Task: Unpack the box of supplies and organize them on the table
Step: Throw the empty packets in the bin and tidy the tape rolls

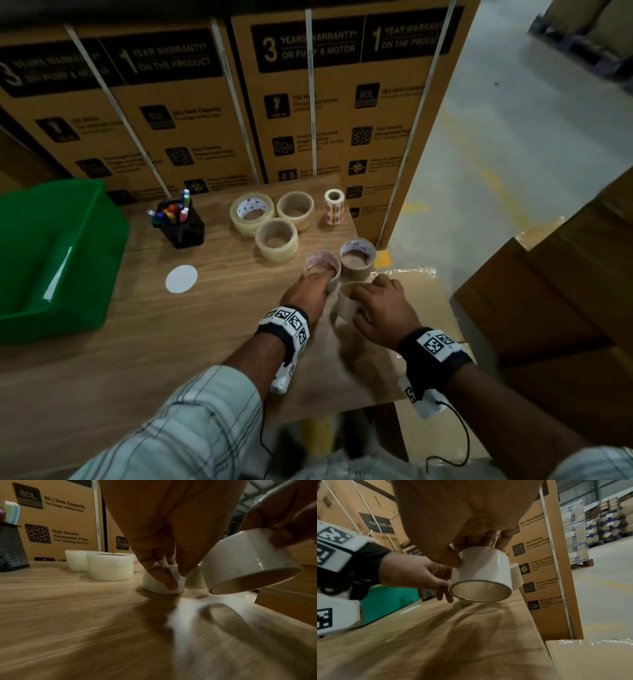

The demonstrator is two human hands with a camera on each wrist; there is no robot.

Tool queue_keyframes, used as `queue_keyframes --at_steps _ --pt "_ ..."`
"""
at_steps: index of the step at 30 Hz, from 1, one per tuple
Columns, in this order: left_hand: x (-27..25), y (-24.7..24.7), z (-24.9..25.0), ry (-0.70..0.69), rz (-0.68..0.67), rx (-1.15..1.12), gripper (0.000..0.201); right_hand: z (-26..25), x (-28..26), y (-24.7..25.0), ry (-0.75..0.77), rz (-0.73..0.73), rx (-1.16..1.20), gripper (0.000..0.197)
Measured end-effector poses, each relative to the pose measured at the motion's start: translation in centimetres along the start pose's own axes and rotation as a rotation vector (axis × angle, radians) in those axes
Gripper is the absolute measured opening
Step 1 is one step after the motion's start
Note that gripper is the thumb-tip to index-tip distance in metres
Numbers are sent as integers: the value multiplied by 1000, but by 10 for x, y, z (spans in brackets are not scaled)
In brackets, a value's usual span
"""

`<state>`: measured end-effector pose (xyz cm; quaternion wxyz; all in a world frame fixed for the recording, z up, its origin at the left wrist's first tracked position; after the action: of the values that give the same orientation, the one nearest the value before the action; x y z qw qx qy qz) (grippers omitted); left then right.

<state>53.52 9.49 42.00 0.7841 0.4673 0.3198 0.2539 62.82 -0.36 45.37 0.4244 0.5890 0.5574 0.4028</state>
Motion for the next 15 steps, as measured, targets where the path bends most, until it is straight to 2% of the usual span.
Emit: queue_keyframes --at_steps 6,12,15 --pt "1 1 -12 37 56 -18 35 2 5 11 11 46 88 47" --pt "-29 24 -45 45 164 -50 53 -23 17 2 101 0 235 45" --pt "-65 47 -79 91 231 -39 53 -58 32 -2 180 -4 295 38"
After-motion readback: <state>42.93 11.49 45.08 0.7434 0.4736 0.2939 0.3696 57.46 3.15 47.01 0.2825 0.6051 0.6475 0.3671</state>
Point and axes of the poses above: each hand's wrist, its own x-axis towards the middle knuckle, its own y-axis out of the back of the hand, z = x × y, the point moved 8 cm from there along x, towards the middle knuckle, and after that the axes turned 5 degrees about x, right-handed, at the moved point
